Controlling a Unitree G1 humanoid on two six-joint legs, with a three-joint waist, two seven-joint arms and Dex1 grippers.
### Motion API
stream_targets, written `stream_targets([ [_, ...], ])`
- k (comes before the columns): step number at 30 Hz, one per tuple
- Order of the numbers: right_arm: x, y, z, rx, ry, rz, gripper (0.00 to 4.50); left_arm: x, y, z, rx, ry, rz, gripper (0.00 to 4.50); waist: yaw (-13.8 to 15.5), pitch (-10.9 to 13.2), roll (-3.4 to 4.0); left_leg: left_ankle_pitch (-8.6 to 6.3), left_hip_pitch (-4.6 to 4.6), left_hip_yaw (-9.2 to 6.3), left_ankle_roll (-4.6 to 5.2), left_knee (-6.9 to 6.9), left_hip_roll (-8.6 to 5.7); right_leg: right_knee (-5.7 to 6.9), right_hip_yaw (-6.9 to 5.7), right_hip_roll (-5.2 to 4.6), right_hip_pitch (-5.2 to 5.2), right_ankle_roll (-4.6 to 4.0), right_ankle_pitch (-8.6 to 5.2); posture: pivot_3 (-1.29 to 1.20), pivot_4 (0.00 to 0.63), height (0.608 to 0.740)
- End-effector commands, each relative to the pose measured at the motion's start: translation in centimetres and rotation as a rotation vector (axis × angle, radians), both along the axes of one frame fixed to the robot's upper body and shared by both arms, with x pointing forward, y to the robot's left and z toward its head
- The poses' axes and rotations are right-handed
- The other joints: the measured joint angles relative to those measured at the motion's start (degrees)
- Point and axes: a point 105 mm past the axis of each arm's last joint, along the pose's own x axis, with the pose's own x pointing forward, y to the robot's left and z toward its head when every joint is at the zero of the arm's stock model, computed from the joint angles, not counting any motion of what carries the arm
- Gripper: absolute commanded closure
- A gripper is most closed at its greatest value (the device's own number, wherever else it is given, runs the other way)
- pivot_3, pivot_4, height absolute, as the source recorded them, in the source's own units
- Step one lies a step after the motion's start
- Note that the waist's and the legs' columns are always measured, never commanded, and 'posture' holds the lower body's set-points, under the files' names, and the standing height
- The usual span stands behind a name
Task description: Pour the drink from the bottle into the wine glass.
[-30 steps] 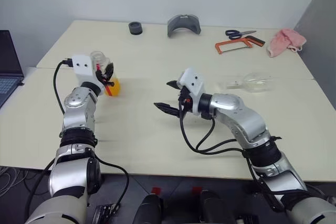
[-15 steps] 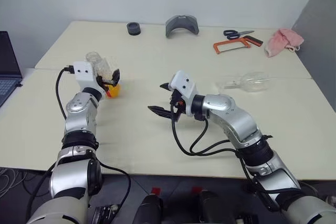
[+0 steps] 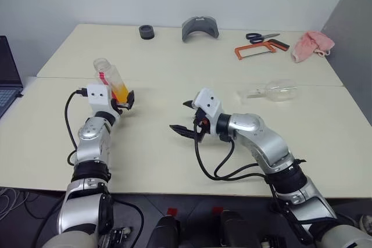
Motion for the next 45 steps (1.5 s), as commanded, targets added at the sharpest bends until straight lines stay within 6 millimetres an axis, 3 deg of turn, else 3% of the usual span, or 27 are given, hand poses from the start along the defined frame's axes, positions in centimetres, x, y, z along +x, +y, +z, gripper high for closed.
stream_targets([
  [1,-0.6,-0.3,1.1,0.027,-0.034,-0.011,0.00,-0.4,0.0,1.3,-0.001,-0.053,0.004,0.01,-0.04,0.00,0.00,0.00,0.00,0.00,0.00,0.00,0.00,0.00,-0.01,0.00,0.00,0.00,0.00,0.00,0.150,0.740],
  [5,-1.7,-1.2,0.3,0.034,0.006,-0.013,0.00,-1.4,-0.2,0.1,0.004,-0.024,-0.003,0.01,-0.03,-0.01,0.00,0.00,0.00,0.00,0.01,-0.01,0.01,-0.01,0.01,0.00,0.01,0.00,0.00,0.00,0.150,0.740],
  [9,-2.6,-3.3,-0.8,0.047,0.058,-0.061,0.00,-3.0,0.0,-1.3,0.020,0.019,-0.013,0.01,0.11,-0.02,0.00,-0.08,0.01,0.01,0.14,-0.02,0.01,-0.04,0.04,-0.03,0.03,0.00,0.00,0.00,0.150,0.740],
  [13,-2.7,-6.7,-2.1,0.081,0.146,-0.215,0.00,-5.1,-0.2,-3.0,0.037,0.074,-0.052,0.01,0.33,-0.03,0.00,-0.12,0.06,0.01,0.21,-0.03,0.04,-0.03,0.05,-0.02,0.07,0.00,0.00,0.00,0.150,0.740],
  [18,-2.3,-9.3,-2.1,0.192,0.243,-0.367,0.00,-6.3,-2.1,-3.4,0.012,0.097,-0.166,0.01,0.40,-0.04,0.01,-0.12,0.18,0.08,0.21,-0.04,0.04,-0.04,0.11,0.00,0.18,0.00,-0.01,0.00,0.150,0.740],
  [24,0.6,-12.6,-0.6,0.408,0.327,-0.625,0.00,-7.1,-6.7,-1.1,0.068,0.054,-0.472,0.01,0.51,-0.03,0.02,-0.12,0.20,0.10,0.22,-0.05,0.06,-0.03,0.11,0.06,0.23,0.01,-0.01,0.00,0.150,0.740],
  [28,2.0,-13.2,0.3,0.619,0.472,-0.692,0.00,-7.9,-10.1,0.7,0.094,0.061,-0.733,0.01,0.51,-0.03,0.05,-0.12,0.23,0.14,0.21,-0.08,0.07,-0.02,0.13,0.08,0.23,0.00,-0.01,0.00,0.150,0.740],
  [31,4.2,-14.5,0.9,0.825,0.591,-0.795,0.00,-8.5,-12.0,2.0,0.133,0.095,-0.929,0.01,0.46,0.00,0.10,-0.12,0.22,0.22,0.21,-0.09,0.04,-0.03,0.16,0.12,0.21,0.00,-0.01,0.00,0.150,0.740],
  [35,6.2,-15.3,1.0,0.970,0.692,-0.883,0.00,-8.8,-13.1,2.8,0.179,0.120,-1.056,0.01,0.08,0.00,0.15,-0.12,0.30,0.51,0.21,-0.15,0.03,-0.01,0.21,0.16,0.21,-0.01,-0.01,0.00,0.150,0.740],
  [45,9.2,-16.8,0.9,1.128,0.761,-0.982,0.00,-8.3,-13.9,3.6,0.249,0.114,-1.122,0.01,-0.54,0.07,0.30,-0.13,0.29,0.81,0.24,-0.20,0.05,-0.01,0.32,0.21,0.14,-0.02,-0.01,0.00,0.150,0.740],
])
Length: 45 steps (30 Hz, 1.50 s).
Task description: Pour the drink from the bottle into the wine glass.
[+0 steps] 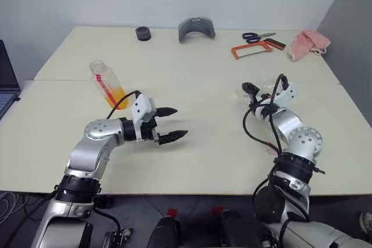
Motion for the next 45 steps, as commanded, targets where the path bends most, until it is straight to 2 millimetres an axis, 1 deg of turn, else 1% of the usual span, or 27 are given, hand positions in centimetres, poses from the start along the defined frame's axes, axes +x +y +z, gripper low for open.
stream_targets([
  [1,0.8,-0.6,1.1,0.052,-0.037,-0.043,0.00,0.1,0.2,0.8,0.005,-0.038,-0.007,0.01,-0.05,0.00,0.00,0.00,0.00,0.00,0.00,-0.01,0.02,0.00,0.00,0.00,0.00,0.00,0.00,0.00,0.150,0.740],
  [6,2.5,-2.0,-0.2,0.084,0.004,-0.139,0.00,0.1,-0.3,1.3,-0.003,-0.062,-0.025,0.01,-0.08,0.01,0.02,0.00,-0.02,0.00,0.00,0.01,0.03,-0.01,0.02,-0.05,0.00,0.00,0.00,0.00,0.150,0.740],
  [12,3.7,-3.0,-1.2,0.112,0.023,-0.201,0.00,0.2,-0.2,1.3,0.008,-0.067,-0.033,0.01,-0.16,0.03,0.05,0.00,-0.03,0.02,0.00,0.00,0.04,-0.02,0.02,-0.04,0.00,0.00,0.00,0.00,0.150,0.740],
  [16,4.5,-3.3,-2.1,0.150,0.042,-0.226,0.00,0.2,-0.2,1.3,0.010,-0.070,-0.040,0.01,-0.29,0.03,0.05,0.00,0.00,0.03,0.00,0.02,0.03,-0.01,0.04,-0.03,0.02,0.00,0.00,0.00,0.150,0.740],
  [19,5.0,-2.7,-2.2,0.175,0.044,-0.209,0.00,0.3,-0.1,1.5,0.008,-0.073,-0.043,0.01,-0.35,0.03,0.05,0.00,0.01,0.04,0.00,0.03,0.03,-0.01,0.04,-0.02,0.04,0.00,0.00,0.00,0.150,0.740],
  [21,5.3,-2.6,-2.3,0.187,0.054,-0.210,0.38,0.3,0.0,1.6,0.013,-0.075,-0.046,0.00,-0.41,0.03,0.04,0.00,0.01,0.04,0.00,0.03,0.03,-0.01,0.04,-0.01,0.04,0.00,0.00,0.00,0.150,0.740],
  [23,5.6,-2.7,-2.5,0.198,0.059,-0.218,0.90,0.4,0.1,1.5,0.019,-0.077,-0.048,0.00,-0.44,0.03,0.05,0.00,0.02,0.04,0.00,0.03,0.04,-0.01,0.04,0.00,0.04,0.00,0.00,0.00,0.150,0.740],
  [25,5.8,-2.9,-2.7,0.204,0.062,-0.226,1.57,0.5,0.2,1.5,0.024,-0.079,-0.047,0.00,-0.49,0.03,0.05,0.00,0.02,0.04,0.00,0.02,0.04,-0.01,0.04,0.00,0.04,0.00,0.00,0.00,0.150,0.740],
  [26,5.9,-3.0,-2.9,0.205,0.065,-0.232,2.02,0.5,0.3,1.5,0.026,-0.080,-0.047,0.00,-0.55,0.03,0.05,0.00,0.02,0.05,0.00,0.02,0.03,-0.01,0.04,0.01,0.04,0.00,0.00,0.00,0.150,0.740],
  [29,6.1,-3.2,-3.2,0.204,0.069,-0.239,3.09,0.6,0.3,1.4,0.030,-0.083,-0.046,0.00,-0.84,0.03,0.05,0.00,0.02,0.05,0.00,0.01,0.04,-0.01,0.04,0.02,0.04,0.00,0.00,0.00,0.150,0.740],
  [31,6.2,-2.8,-3.0,0.202,0.055,-0.215,3.79,0.6,0.3,1.3,0.031,-0.083,-0.044,0.00,-0.93,0.03,0.05,0.00,0.01,0.02,0.00,0.01,0.05,-0.01,0.03,0.01,0.04,0.00,0.00,0.00,0.150,0.740],
  [32,6.2,-2.5,-2.6,0.195,0.035,-0.194,4.06,0.6,0.4,1.2,0.030,-0.083,-0.043,0.00,-0.93,0.02,0.05,0.00,0.01,0.02,0.00,0.01,0.06,0.00,0.03,0.00,0.04,0.00,0.00,0.00,0.150,0.740],
  [33,6.3,-2.1,-2.2,0.185,0.014,-0.172,4.24,0.5,0.4,1.2,0.030,-0.082,-0.041,0.00,-0.89,0.02,0.05,0.00,0.00,0.01,0.00,0.01,0.07,-0.01,0.03,-0.02,0.04,0.00,0.00,0.00,0.150,0.740],
  [34,6.3,-1.8,-1.8,0.163,-0.009,-0.154,4.24,0.5,0.4,1.1,0.030,-0.082,-0.040,0.00,-0.88,0.03,0.05,0.00,-0.01,-0.02,0.00,0.01,0.08,-0.02,0.01,-0.02,0.07,0.00,0.00,0.00,0.150,0.740],
  [36,6.2,-1.3,-0.6,0.058,-0.084,-0.116,4.24,0.4,0.5,1.0,0.028,-0.081,-0.035,0.00,-0.94,0.03,0.06,0.00,-0.04,-0.01,0.00,0.01,0.10,-0.03,0.05,-0.05,0.05,0.00,0.00,0.00,0.150,0.740],
  [39,5.4,0.1,0.5,-0.209,-0.217,-0.047,4.24,0.4,0.7,0.9,0.026,-0.078,-0.024,0.00,-1.24,0.04,0.08,0.00,-0.04,-0.01,0.00,-0.01,0.12,-0.03,0.06,-0.06,0.03,0.00,0.00,0.00,0.150,0.740],
  [41,4.7,1.1,0.1,-0.379,-0.278,0.007,4.24,0.4,0.8,0.7,0.025,-0.075,-0.019,0.00,-1.26,0.05,0.09,0.00,-0.04,-0.04,0.00,-0.02,0.13,-0.03,0.04,-0.05,0.01,0.00,0.00,0.00,0.150,0.740],
  [42,4.2,1.8,-0.5,-0.433,-0.283,0.045,4.24,0.4,0.8,0.7,0.024,-0.073,-0.016,0.00,-1.25,0.05,0.09,0.00,-0.04,-0.05,0.00,0.00,0.13,-0.02,0.04,-0.05,0.01,0.00,0.00,0.00,0.150,0.740],
  [45,3.0,3.4,-1.9,-0.530,-0.295,0.125,4.25,0.4,0.9,0.5,0.020,-0.065,-0.005,0.00,-1.25,0.04,0.08,0.00,-0.03,-0.08,0.00,0.01,0.13,-0.03,0.04,-0.06,0.02,0.01,0.00,0.00,0.150,0.740],
])
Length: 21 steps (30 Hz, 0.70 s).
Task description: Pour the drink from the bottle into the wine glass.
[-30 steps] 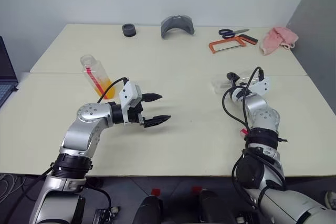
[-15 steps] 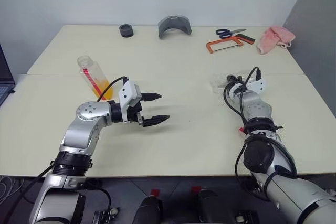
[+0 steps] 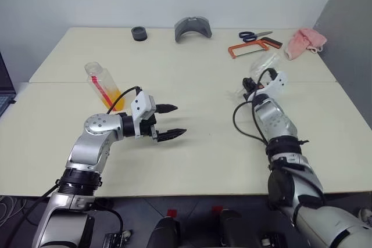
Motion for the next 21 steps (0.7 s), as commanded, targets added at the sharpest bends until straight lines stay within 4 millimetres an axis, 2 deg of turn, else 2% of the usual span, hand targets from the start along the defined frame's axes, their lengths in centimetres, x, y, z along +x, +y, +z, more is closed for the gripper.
stream_targets([
  [1,-1.4,2.2,-1.5,-0.152,-0.003,0.086,4.25,0.0,0.4,0.9,-0.020,-0.039,0.024,0.00,-0.01,-0.01,-0.01,0.00,0.01,-0.04,0.00,0.00,0.00,0.01,0.00,0.00,0.00,0.00,0.00,0.00,0.150,0.740],
  [8,-4.3,4.5,-3.8,-0.461,-0.125,0.184,4.25,0.2,1.5,0.5,-0.026,-0.032,0.092,0.00,-0.01,-0.09,-0.02,0.00,0.11,-0.10,0.00,-0.01,-0.02,0.01,0.00,0.02,0.04,0.00,0.00,0.00,0.150,0.740],
  [13,-5.0,5.1,-4.5,-0.501,-0.166,0.235,4.25,0.0,2.0,0.4,-0.033,-0.033,0.129,0.00,0.02,-0.09,-0.03,0.00,0.17,-0.10,0.00,0.00,-0.02,0.01,0.00,0.05,0.07,0.00,0.00,0.00,0.150,0.740],
  [15,-4.8,5.7,-3.2,-0.510,-0.234,0.246,4.25,-0.1,2.5,0.5,-0.040,-0.035,0.158,0.00,-0.02,-0.09,-0.03,0.00,0.18,-0.11,0.00,0.00,-0.01,0.01,0.00,0.05,0.08,0.00,0.00,0.00,0.150,0.740],
  [18,-4.5,8.7,-0.1,-0.540,-0.399,0.324,4.25,-0.4,3.9,0.9,-0.055,-0.035,0.224,0.00,-0.56,-0.07,-0.02,0.00,0.22,-0.07,0.00,-0.03,-0.01,0.01,0.06,0.06,0.06,0.00,0.00,0.00,0.150,0.740],
  [21,-4.4,11.3,1.2,-0.536,-0.466,0.403,4.25,-0.9,4.6,0.8,-0.045,-0.035,0.255,0.00,-0.69,0.00,0.04,0.00,0.24,-0.09,0.00,-0.09,0.02,0.03,0.06,0.10,-0.01,-0.01,0.00,0.00,0.150,0.740],
])
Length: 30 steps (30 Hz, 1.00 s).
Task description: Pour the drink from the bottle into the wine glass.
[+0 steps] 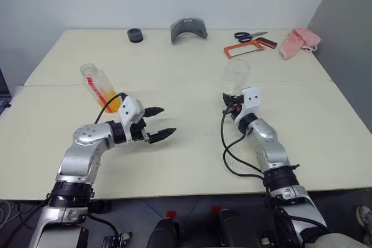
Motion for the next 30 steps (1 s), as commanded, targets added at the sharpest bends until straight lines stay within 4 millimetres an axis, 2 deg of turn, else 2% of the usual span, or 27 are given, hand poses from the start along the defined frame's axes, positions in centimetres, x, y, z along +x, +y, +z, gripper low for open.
stream_targets([
  [1,-0.3,4.5,3.2,0.014,-0.106,0.164,4.25,-0.7,0.9,1.5,-0.001,-0.051,0.037,0.00,-0.01,0.04,0.05,0.00,0.00,-0.03,0.00,-0.01,0.04,0.01,-0.03,0.01,-0.01,-0.02,-0.01,0.00,0.150,0.740],
  [4,-0.3,7.3,3.0,-0.022,-0.104,0.253,4.25,-1.3,1.5,1.8,0.003,-0.058,0.075,0.00,0.24,0.08,0.09,0.00,-0.01,-0.03,-0.01,-0.02,0.10,0.00,-0.03,0.00,-0.04,-0.03,0.00,0.00,0.150,0.740],
  [7,-0.5,8.6,2.1,-0.054,-0.087,0.306,4.25,-1.7,1.8,2.0,0.005,-0.061,0.098,0.00,0.73,0.07,0.08,0.00,-0.04,-0.07,-0.01,-0.01,0.19,0.01,-0.07,-0.03,-0.01,-0.03,0.00,0.00,0.150,0.740],
  [12,-1.0,9.6,1.0,-0.095,-0.088,0.357,4.25,-2.1,2.2,2.4,0.007,-0.072,0.128,0.00,1.38,0.09,0.07,0.00,-0.12,-0.13,-0.01,0.10,-0.09,-0.04,-0.05,-0.22,0.04,-0.02,0.00,0.00,0.150,0.740],
  [19,-1.2,9.9,0.2,-0.104,-0.074,0.374,4.25,-2.4,2.5,2.8,0.015,-0.075,0.145,0.00,1.23,0.09,0.07,0.00,-0.07,-0.14,-0.02,0.05,-0.02,-0.02,-0.08,-0.10,0.03,-0.02,0.00,0.00,0.150,0.740],
  [20,-1.2,9.8,0.3,-0.097,-0.073,0.372,3.53,-2.4,2.6,2.9,0.016,-0.076,0.146,0.00,1.23,0.09,0.07,0.01,-0.07,-0.14,-0.02,0.05,-0.02,-0.02,-0.08,-0.10,0.03,-0.02,0.00,0.00,0.150,0.740],
  [22,-1.1,9.9,0.4,-0.089,-0.072,0.371,2.95,-2.3,2.6,3.1,0.018,-0.078,0.145,0.00,1.23,0.09,0.07,0.00,-0.07,-0.14,-0.02,0.05,-0.02,-0.02,-0.08,-0.10,0.03,-0.02,0.00,0.00,0.150,0.740],
  [30,-1.4,10.0,0.5,-0.085,-0.080,0.391,0.02,-2.0,2.2,3.5,0.004,-0.090,0.132,0.00,1.17,0.09,0.08,0.01,-0.07,-0.13,-0.02,0.05,-0.02,-0.02,-0.08,-0.09,0.03,-0.02,0.00,0.00,0.150,0.740],
])
